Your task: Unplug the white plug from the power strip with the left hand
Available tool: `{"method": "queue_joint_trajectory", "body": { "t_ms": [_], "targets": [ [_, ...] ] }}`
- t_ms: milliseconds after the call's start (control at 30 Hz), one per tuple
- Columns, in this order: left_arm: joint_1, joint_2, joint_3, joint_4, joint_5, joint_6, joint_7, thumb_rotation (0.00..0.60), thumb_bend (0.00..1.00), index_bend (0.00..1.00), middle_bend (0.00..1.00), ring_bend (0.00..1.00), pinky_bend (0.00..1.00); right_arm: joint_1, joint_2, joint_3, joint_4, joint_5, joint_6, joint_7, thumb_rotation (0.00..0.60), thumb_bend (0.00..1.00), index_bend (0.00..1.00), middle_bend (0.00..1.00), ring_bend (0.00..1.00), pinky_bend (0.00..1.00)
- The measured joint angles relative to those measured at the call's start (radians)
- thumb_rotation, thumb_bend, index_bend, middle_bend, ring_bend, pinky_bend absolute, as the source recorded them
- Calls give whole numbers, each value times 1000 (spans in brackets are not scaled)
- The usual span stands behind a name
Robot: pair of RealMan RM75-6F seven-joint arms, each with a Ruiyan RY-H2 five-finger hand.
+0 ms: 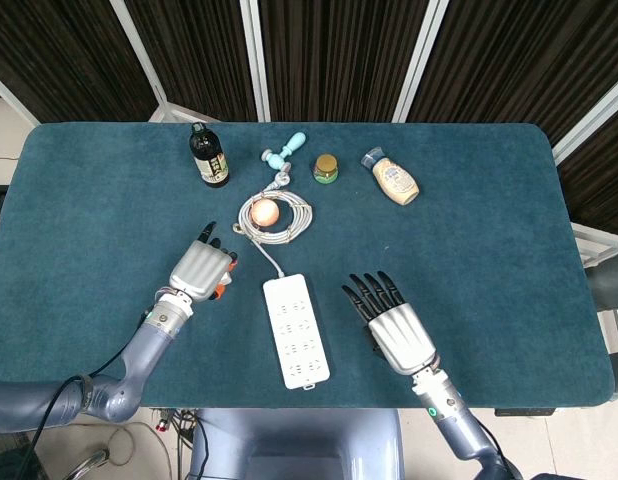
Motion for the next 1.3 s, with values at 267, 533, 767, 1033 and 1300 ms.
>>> {"method": "queue_joint_trajectory", "body": {
  "t_ms": [267,533,767,1033,1300],
  "targets": [
    [36,-14,10,49,-46,0,-2,600,188,304,290,155,26,-37,58,-14,-8,3,43,40,600,609,44,12,16,61],
    [67,7,-4,12,-31,59,-19,600,165,236,240,119,18,-61,105,-17,0,5,78,85,600,608,44,12,9,50],
    [148,51,-1,-92,39,174,-87,600,163,228,241,119,19,-94,150,-30,4,-1,116,142,600,608,3,12,0,17],
    [289,117,73,-232,177,344,-165,600,86,142,160,64,4,-170,225,-58,11,-2,203,235,600,397,0,0,0,0],
    [463,232,217,-260,360,503,-273,600,0,5,14,0,0,-257,302,-68,30,35,292,295,600,233,0,0,0,0]
  ]
}}
